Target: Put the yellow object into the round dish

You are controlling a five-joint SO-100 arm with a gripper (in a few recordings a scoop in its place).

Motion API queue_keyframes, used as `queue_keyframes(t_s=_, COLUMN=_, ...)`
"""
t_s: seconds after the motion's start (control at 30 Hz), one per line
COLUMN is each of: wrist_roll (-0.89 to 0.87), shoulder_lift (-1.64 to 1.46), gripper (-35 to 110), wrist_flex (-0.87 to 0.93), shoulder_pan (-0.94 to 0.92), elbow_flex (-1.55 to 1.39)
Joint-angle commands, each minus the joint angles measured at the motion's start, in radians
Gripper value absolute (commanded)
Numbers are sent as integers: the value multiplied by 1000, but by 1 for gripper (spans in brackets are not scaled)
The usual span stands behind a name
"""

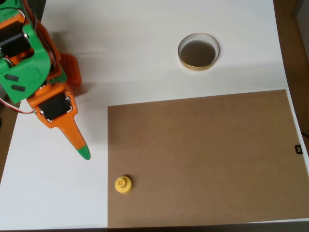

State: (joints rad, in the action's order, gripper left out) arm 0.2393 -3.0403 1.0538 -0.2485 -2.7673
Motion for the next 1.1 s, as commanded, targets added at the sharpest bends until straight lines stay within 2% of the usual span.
queue_keyframes(t_s=0.0, wrist_roll=2, shoulder_lift=61, gripper=17, wrist_flex=-26, shoulder_pan=8, elbow_flex=109)
queue_keyframes(t_s=0.33, wrist_roll=-28, shoulder_lift=423, gripper=20, wrist_flex=-72, shoulder_pan=32, elbow_flex=296)
queue_keyframes(t_s=1.07, wrist_roll=-71, shoulder_lift=973, gripper=23, wrist_flex=-110, shoulder_pan=75, elbow_flex=568)
